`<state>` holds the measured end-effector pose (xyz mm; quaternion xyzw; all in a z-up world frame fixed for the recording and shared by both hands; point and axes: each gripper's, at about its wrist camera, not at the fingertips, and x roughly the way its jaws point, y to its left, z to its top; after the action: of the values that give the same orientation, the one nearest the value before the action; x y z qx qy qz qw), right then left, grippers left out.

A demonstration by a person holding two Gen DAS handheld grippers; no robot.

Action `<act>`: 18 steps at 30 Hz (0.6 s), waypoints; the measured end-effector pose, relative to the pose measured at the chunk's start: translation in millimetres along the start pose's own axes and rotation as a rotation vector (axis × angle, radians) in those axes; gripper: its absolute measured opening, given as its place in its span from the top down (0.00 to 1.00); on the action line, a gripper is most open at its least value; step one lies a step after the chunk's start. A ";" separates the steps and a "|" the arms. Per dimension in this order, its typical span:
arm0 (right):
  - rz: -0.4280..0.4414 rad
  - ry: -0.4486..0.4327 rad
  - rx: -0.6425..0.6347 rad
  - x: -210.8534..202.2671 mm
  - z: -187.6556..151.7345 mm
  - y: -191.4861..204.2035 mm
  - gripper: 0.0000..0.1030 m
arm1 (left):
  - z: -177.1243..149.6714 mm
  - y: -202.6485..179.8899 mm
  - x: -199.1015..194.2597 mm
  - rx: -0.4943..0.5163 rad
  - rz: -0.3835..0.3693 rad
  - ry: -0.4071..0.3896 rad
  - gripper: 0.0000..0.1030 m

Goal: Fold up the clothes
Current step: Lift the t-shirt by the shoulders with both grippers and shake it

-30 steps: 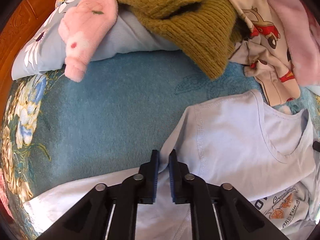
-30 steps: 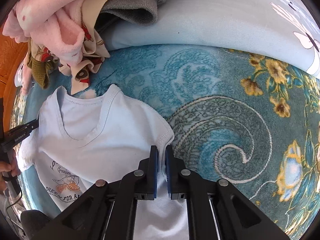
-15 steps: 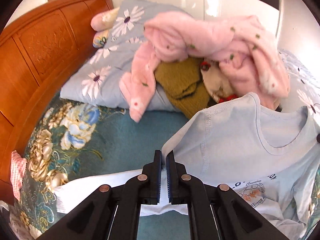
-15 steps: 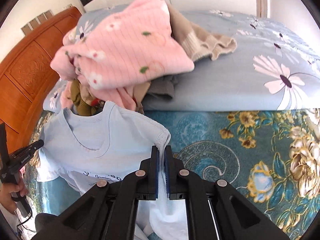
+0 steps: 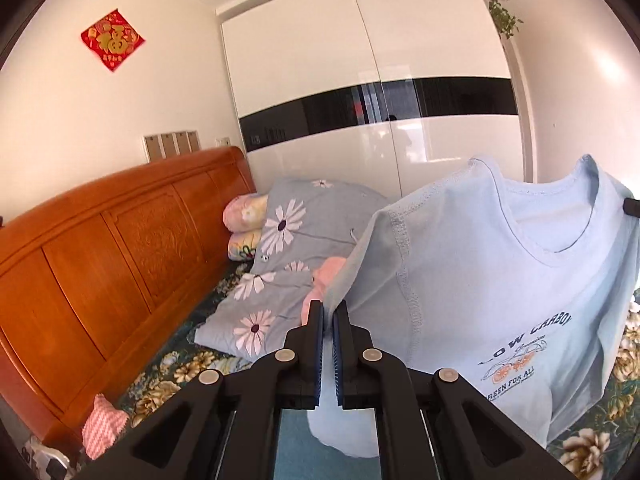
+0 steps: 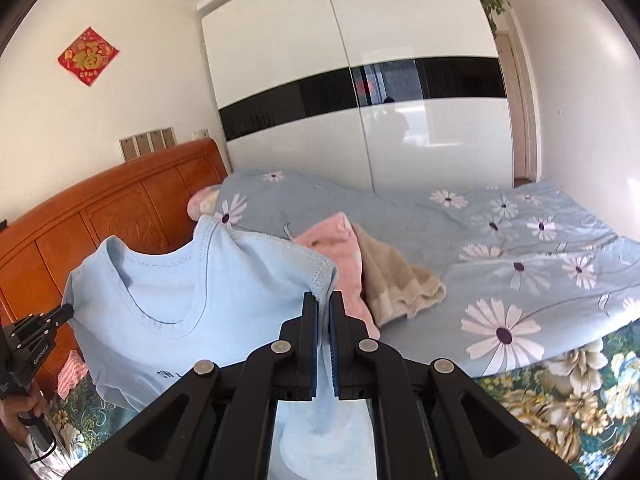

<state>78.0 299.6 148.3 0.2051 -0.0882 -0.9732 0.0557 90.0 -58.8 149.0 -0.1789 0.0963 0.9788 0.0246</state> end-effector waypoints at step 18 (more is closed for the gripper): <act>0.115 -0.152 -0.067 -170.0 -26.7 -16.0 0.95 | 1.4 -10.6 -163.2 0.016 -0.077 -0.152 0.95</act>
<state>242.5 335.9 187.4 0.1235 -0.0713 -0.9835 0.1116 242.9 -50.4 206.2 -0.1074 0.0948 0.9871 0.0709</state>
